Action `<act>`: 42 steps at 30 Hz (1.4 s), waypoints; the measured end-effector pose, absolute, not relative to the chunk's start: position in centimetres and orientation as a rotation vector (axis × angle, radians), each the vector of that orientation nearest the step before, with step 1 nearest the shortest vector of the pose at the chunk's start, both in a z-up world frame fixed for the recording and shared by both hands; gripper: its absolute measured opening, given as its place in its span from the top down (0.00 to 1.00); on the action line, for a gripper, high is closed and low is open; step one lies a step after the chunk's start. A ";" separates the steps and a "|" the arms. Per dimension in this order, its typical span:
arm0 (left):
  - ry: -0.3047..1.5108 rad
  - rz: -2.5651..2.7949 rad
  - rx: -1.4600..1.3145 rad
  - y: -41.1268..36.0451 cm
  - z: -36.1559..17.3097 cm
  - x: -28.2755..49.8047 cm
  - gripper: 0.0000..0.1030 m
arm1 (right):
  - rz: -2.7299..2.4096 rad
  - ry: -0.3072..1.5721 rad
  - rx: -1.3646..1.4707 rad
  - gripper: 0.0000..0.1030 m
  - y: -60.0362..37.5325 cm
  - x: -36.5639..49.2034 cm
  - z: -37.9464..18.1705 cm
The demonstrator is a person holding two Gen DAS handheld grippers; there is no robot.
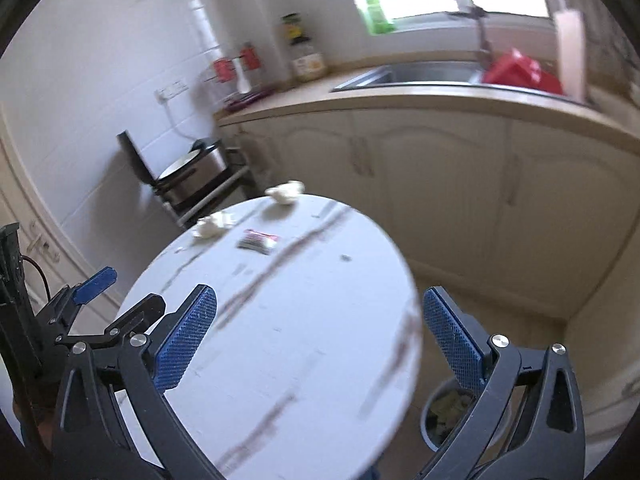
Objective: Collect trash
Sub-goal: 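Return both tools to the table, then grasp the crumpled lined paper with the left gripper while the right grasps the red-white wrapper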
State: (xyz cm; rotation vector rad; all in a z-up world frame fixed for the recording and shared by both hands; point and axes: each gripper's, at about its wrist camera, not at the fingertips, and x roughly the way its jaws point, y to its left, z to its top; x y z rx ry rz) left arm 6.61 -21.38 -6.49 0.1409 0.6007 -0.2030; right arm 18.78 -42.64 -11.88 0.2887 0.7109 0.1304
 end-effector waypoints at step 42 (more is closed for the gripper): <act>0.893 -0.372 0.346 -17.3 -20.2 45.6 0.24 | 0.338 1.041 -0.092 0.25 -27.4 44.0 -24.8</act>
